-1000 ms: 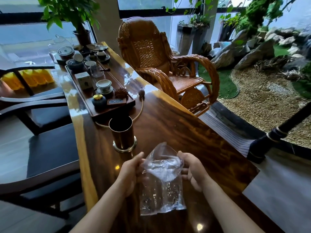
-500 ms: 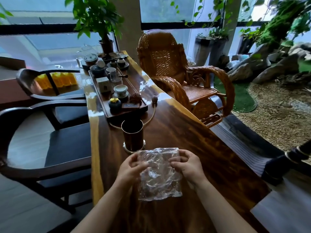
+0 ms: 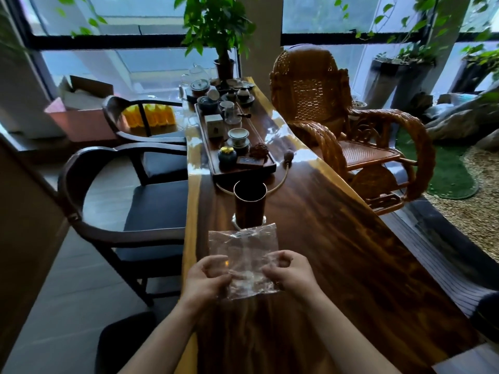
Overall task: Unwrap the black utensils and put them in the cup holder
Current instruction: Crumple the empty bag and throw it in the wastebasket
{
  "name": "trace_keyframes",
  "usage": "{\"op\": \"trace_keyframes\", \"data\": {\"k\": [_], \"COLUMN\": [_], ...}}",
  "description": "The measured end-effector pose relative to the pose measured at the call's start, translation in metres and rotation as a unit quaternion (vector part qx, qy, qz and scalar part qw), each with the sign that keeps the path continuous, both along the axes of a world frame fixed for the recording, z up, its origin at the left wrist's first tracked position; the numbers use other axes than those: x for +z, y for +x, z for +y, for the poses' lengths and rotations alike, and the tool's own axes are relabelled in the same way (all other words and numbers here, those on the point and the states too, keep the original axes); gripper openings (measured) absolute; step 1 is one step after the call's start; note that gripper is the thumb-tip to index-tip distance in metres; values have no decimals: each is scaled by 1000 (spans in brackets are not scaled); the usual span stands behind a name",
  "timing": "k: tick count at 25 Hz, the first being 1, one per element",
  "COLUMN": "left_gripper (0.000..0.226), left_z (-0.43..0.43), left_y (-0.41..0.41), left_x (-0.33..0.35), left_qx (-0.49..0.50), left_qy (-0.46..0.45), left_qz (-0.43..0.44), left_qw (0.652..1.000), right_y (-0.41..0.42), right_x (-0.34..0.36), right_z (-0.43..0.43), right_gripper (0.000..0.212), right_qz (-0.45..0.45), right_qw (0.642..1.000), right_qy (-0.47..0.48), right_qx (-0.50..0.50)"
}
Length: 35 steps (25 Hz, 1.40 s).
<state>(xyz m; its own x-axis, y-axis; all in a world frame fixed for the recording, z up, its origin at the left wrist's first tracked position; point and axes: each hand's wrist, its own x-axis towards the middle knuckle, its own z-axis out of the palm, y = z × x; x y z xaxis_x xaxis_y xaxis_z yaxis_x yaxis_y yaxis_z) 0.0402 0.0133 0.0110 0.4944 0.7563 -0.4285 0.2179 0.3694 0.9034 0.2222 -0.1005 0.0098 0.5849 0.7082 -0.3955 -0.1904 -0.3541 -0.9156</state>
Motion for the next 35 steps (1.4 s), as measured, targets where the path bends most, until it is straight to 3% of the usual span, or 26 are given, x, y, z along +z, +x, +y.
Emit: {"op": "trace_keyframes", "data": {"k": [8,11,13,15,18,20,23,26,35], "left_gripper": [35,35,33,25,15,14,14,16,20], "left_z": [10,25,36,47,65,74,82,95,142], "left_y": [-77,-117,-141,-161,-187,-205,-238,-263,-301], "left_x": [-24,-34,-41,-50,-66,-79,-105,-132,-208], "left_qx": [152,211,250,271,302,321,351,364,379], "left_qy": [-64,-78,-83,-77,-63,-70,-102,-127,-162], "left_qz": [-23,-32,-24,-3,15,23,46,70,141], "left_qw": [986,974,964,960,951,944,930,920,900], "right_y": [-49,-70,-85,-99,-118,-125,-128,-129,-137], "right_x": [-14,-30,-43,-51,-62,-71,-91,-120,-155], "right_z": [30,51,70,88,122,146,175,183,174], "right_gripper": [21,16,18,34,58,65,63,58,62], "right_qz": [96,106,9,-157,-388,-470,-504,-504,-589], "right_qw": [994,992,991,963,867,813,780,786,742], "right_qy": [31,-3,-60,-113,-153,-169,-193,-197,-205], "right_qx": [49,66,117,185,272,298,316,300,247]}}
